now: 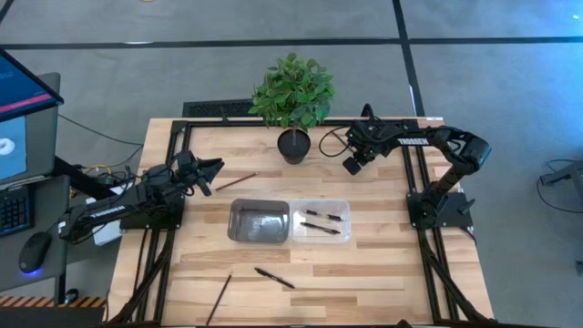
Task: Sort pens & pencils
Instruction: Put the green pencil into the black bin
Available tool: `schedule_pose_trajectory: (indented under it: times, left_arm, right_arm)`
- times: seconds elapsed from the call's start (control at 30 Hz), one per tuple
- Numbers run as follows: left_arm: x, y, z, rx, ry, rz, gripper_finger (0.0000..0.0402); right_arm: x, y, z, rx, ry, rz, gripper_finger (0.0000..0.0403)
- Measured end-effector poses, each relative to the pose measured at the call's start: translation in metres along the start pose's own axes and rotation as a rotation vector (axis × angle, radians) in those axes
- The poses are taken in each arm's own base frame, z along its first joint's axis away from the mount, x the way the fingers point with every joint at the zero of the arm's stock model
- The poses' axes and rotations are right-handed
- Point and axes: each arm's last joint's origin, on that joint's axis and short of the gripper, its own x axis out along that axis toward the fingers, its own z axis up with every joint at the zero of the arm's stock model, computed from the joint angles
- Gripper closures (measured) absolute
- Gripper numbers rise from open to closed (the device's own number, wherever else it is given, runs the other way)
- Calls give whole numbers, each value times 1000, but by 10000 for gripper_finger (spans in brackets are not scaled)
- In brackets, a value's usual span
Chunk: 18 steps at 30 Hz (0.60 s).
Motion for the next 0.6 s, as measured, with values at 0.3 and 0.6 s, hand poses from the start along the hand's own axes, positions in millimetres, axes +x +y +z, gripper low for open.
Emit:
schedule_pose_trajectory:
  times: [0.3,0.6]
  left_arm:
    - [0,0,0,0,0,0,308]
    - [0,0,0,0,0,0,308]
  right_arm:
    - [0,0,0,-3,-2,-4,348]
    - [0,0,0,-4,-6,-5,348]
